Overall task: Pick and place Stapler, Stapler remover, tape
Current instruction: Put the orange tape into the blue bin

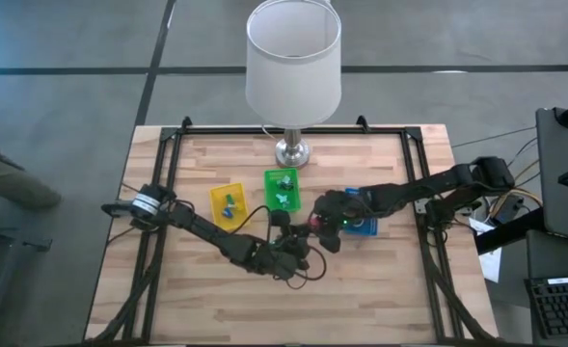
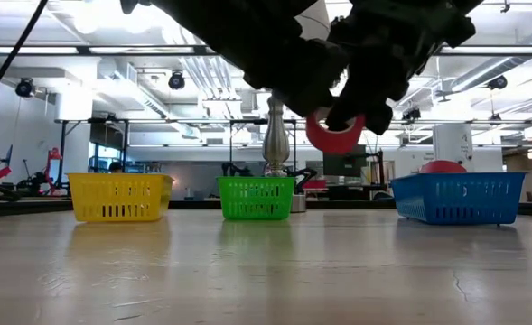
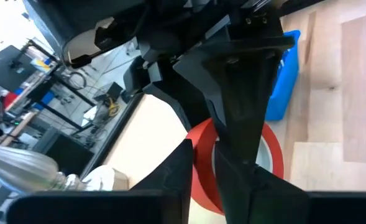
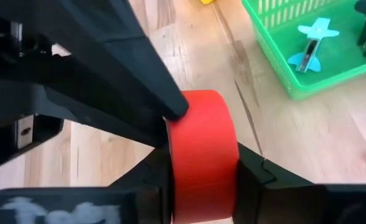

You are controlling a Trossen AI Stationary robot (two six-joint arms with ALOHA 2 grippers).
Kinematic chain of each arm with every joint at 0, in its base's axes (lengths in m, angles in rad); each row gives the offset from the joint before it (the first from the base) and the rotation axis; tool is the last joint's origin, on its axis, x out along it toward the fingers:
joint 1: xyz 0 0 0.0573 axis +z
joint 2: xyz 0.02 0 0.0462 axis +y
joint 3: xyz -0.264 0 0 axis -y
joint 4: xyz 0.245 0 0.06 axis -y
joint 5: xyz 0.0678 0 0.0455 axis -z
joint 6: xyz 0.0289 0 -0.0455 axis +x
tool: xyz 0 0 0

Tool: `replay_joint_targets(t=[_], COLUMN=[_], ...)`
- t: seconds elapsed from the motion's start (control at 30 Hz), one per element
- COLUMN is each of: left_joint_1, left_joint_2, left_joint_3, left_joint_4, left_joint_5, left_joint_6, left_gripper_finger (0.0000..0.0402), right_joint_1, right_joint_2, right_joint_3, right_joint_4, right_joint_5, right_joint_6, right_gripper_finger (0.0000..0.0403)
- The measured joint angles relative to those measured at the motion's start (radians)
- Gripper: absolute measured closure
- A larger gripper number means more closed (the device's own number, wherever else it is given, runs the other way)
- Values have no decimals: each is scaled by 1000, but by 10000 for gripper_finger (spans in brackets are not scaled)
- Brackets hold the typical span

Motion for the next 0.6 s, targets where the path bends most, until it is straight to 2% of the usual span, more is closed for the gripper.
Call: replay_joint_targets(t=[0.17,0.43,0.6], left_joint_1=[1,2,3], left_joint_2=[0,-2,-2], left_joint_3=[0,0,-1], left_joint_4=[-6,-18,-33], left_joint_5=[46,32,37], left_joint_6=[-44,-71,-93], left_gripper_finger=[313,287,285], right_joint_1=[2,2,13], right_joint_2=[-6,-40,-116], right_joint_3=[-2,-5,-5], right_joint_4=[-47,-238,-297], right_joint_5=[-12,-17,64], right_joint_6=[-3,-3,-3], right_gripper_finger=[302,298,297])
